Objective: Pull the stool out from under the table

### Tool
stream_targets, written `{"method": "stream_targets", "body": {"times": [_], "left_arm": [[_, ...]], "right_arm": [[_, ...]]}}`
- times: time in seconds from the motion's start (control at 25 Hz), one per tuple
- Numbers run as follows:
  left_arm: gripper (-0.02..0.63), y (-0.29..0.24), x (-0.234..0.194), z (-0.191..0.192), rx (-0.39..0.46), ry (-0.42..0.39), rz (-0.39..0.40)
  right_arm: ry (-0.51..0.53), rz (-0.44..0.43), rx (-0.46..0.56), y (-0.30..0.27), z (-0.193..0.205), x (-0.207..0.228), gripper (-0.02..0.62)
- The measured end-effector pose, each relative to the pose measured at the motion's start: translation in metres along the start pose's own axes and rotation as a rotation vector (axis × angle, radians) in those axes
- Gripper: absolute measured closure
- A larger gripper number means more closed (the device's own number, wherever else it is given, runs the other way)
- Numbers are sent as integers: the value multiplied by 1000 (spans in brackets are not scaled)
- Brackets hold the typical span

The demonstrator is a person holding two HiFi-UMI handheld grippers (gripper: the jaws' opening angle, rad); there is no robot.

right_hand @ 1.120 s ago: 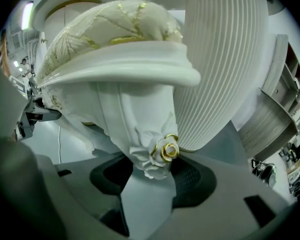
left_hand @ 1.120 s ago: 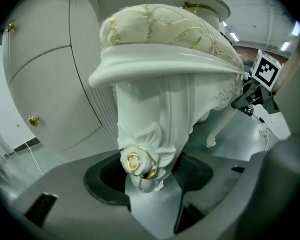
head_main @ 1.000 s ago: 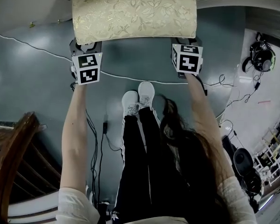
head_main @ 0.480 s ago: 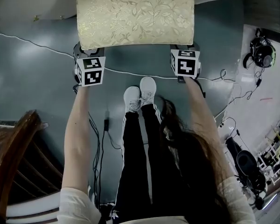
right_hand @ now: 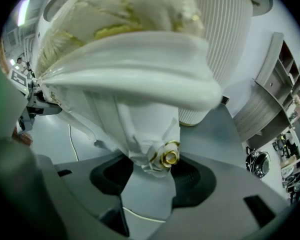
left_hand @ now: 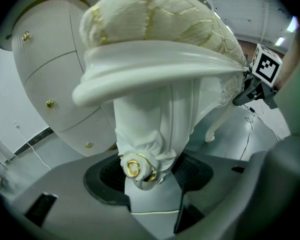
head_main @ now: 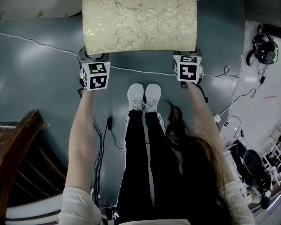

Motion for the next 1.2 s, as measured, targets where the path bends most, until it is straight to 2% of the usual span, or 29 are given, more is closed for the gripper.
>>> {"method": "stream_targets", "body": {"times": [0.52,0.76,1.2], "left_arm": [[334,7,-4,-3,-40,-12,21],[335,13,0,-3,-48,12,18],[335,13,1,-1,-90,20,27]], "right_arm": [[-2,-14,-11,6,0,-5,350],[10,-24,-12,10,-1,-2,350],[22,-27,-67,10,0,-2,350]]}}
Point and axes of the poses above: the fingertips, and each gripper's own axes: y backward along the fingers, x to its right, z out of its underside, the point moved 2 cm from there along y, backward along the fingers, and after that the axes turned 15 degrees about z, right-handed, at the moved point
